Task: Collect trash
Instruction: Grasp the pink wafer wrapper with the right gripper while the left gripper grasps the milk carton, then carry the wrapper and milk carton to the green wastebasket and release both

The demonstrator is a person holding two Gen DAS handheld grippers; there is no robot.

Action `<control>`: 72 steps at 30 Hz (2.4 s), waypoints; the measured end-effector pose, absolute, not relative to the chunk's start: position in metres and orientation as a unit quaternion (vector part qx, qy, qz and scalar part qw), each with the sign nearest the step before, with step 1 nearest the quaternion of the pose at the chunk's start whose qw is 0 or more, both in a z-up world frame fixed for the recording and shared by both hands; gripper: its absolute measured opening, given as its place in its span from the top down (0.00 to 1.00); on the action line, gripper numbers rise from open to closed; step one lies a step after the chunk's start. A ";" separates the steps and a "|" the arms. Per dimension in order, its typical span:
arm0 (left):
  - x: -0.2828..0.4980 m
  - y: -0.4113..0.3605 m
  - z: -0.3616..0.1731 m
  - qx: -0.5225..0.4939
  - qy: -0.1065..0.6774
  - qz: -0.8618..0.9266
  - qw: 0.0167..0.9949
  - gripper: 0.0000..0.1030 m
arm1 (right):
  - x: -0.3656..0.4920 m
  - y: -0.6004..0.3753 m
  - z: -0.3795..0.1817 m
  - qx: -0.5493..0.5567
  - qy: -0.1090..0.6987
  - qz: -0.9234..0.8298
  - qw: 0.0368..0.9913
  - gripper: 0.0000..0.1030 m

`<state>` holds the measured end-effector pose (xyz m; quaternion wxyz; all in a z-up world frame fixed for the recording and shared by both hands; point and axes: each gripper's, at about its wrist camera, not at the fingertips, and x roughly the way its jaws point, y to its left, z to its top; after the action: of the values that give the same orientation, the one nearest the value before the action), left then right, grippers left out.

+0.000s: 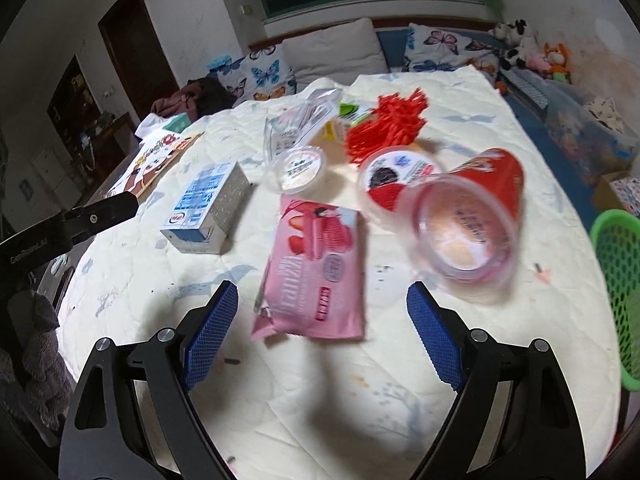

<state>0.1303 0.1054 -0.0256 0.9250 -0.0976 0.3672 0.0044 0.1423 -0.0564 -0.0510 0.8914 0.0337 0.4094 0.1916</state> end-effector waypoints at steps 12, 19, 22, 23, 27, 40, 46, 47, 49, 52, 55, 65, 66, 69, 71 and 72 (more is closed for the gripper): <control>0.153 0.133 -0.041 -0.107 0.384 0.025 0.917 0.43 | 0.175 -0.029 -0.077 0.008 0.444 0.170 0.879 0.17; 0.175 0.137 -0.052 -0.096 0.401 0.026 0.911 0.43 | 0.187 -0.019 -0.092 0.004 0.465 0.150 0.873 0.17; 0.185 0.139 -0.056 -0.095 0.404 0.023 0.910 0.41 | 0.188 -0.017 -0.094 -0.004 0.465 0.141 0.874 0.17; 0.187 0.140 -0.057 -0.092 0.405 0.025 0.909 0.41 | 0.189 -0.015 -0.095 -0.010 0.465 0.138 0.875 0.17; 0.199 0.138 -0.063 -0.084 0.414 0.025 0.906 0.34 | 0.189 -0.014 -0.097 -0.022 0.460 0.122 0.879 0.26; 0.231 0.118 -0.078 -0.049 0.438 0.011 0.898 0.27 | 0.180 -0.033 -0.085 -0.006 0.448 0.125 0.885 0.50; 0.243 0.112 -0.088 -0.033 0.449 0.023 0.893 0.27 | 0.166 -0.039 -0.073 0.005 0.436 0.138 0.889 0.50; 0.244 0.112 -0.089 -0.033 0.450 0.024 0.892 0.27 | 0.164 -0.039 -0.071 0.005 0.434 0.140 0.890 0.50; 0.246 0.112 -0.091 -0.034 0.450 0.028 0.892 0.27 | 0.159 -0.040 -0.068 0.003 0.430 0.143 0.891 0.49; 0.248 0.112 -0.094 -0.034 0.452 0.031 0.891 0.28 | 0.153 -0.044 -0.064 0.004 0.428 0.147 0.892 0.49; 0.250 0.110 -0.096 -0.033 0.453 0.031 0.890 0.32 | 0.147 -0.050 -0.059 0.004 0.425 0.147 0.893 0.49; 0.247 0.106 -0.097 -0.027 0.451 0.032 0.892 0.39 | 0.127 -0.075 -0.044 0.012 0.411 0.139 0.901 0.49; 0.246 0.106 -0.097 -0.028 0.450 0.033 0.892 0.39 | 0.125 -0.078 -0.042 0.013 0.410 0.137 0.902 0.49; 0.239 0.106 -0.093 -0.031 0.447 0.031 0.893 0.39 | 0.121 -0.089 -0.039 0.018 0.408 0.131 0.903 0.49; 0.232 0.107 -0.088 -0.034 0.442 0.030 0.896 0.39 | 0.119 -0.097 -0.038 0.024 0.406 0.127 0.905 0.49; 0.229 0.107 -0.086 -0.036 0.440 0.029 0.897 0.39 | 0.117 -0.102 -0.037 0.026 0.406 0.124 0.905 0.49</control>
<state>0.2293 0.1073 -0.0860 0.8969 -0.0358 0.4398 0.0288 0.1173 -0.1015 -0.0373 0.9050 0.0264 0.4062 0.1237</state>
